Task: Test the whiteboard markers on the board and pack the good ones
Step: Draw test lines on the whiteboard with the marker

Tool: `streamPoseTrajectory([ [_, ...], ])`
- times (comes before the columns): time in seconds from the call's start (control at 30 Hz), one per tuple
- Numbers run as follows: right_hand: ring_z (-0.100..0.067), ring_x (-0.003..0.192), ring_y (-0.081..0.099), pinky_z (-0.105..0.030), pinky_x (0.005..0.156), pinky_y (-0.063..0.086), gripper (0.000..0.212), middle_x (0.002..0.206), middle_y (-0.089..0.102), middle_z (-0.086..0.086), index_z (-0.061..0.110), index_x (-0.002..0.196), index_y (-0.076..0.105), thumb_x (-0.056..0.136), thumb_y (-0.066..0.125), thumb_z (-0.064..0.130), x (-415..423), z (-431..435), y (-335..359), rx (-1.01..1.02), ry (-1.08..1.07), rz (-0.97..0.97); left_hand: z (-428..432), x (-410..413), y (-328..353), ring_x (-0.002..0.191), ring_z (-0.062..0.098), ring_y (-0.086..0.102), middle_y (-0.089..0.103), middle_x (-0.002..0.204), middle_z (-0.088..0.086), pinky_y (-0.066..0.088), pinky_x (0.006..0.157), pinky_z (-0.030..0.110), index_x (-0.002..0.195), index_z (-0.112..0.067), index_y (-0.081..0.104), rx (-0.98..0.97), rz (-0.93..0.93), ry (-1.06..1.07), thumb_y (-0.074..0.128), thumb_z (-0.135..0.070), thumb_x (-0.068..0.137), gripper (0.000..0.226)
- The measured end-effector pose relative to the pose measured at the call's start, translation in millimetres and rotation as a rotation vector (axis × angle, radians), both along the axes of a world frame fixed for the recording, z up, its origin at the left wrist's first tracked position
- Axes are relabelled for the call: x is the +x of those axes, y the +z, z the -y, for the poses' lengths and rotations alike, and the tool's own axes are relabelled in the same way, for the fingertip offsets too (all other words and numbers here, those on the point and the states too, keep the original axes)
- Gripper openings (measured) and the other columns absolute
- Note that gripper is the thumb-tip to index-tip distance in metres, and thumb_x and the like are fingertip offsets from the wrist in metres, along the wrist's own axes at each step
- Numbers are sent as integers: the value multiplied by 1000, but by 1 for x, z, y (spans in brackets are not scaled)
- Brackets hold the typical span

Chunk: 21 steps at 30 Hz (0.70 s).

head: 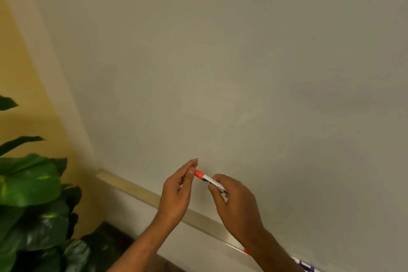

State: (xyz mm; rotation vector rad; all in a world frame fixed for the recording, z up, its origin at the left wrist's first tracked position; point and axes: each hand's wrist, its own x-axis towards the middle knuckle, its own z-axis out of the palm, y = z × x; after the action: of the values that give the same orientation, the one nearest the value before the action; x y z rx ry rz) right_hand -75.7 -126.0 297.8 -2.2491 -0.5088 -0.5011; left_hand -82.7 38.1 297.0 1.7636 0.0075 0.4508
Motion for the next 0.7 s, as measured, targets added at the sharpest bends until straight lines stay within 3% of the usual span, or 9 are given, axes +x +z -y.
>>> streamPoseTrajectory([
  [0.07,0,80,55,-1,69,34,24,96,70,14,26,114,69,97,58,39,-4,-15,-15,-17,3,9,-19,-6,-22,146,-5,31,41,154,-25,26,123,31,147,-46,45,218,-34,63,42,-50,103,44],
  [0.17,-1,80,58,-3,75,34,24,95,72,9,21,108,71,95,60,37,-9,-39,-41,-39,19,19,-47,-21,-55,154,-2,-7,4,168,-19,2,127,33,160,-42,15,591,-71,147,28,-56,106,57],
  [0.27,-14,89,70,-18,81,45,26,102,74,3,16,111,72,89,72,30,-12,-60,-79,-109,18,19,-71,-39,-86,155,10,-20,-16,169,-6,-9,125,38,163,-31,-1,874,-103,191,18,-59,107,65],
  [0.43,-21,112,67,-35,95,50,26,119,72,-2,14,115,71,90,72,22,-22,-89,-138,-230,56,-4,-108,-67,-138,155,20,-22,-19,169,6,-10,127,44,163,-20,-5,1057,-243,214,14,-58,107,70],
  [0.7,-26,111,66,-40,86,55,18,117,71,-7,14,105,73,88,71,17,-40,-129,-215,-366,148,-60,-166,-114,-220,158,25,-11,0,171,12,-1,126,45,163,-15,7,1096,-449,203,17,-48,109,63],
])
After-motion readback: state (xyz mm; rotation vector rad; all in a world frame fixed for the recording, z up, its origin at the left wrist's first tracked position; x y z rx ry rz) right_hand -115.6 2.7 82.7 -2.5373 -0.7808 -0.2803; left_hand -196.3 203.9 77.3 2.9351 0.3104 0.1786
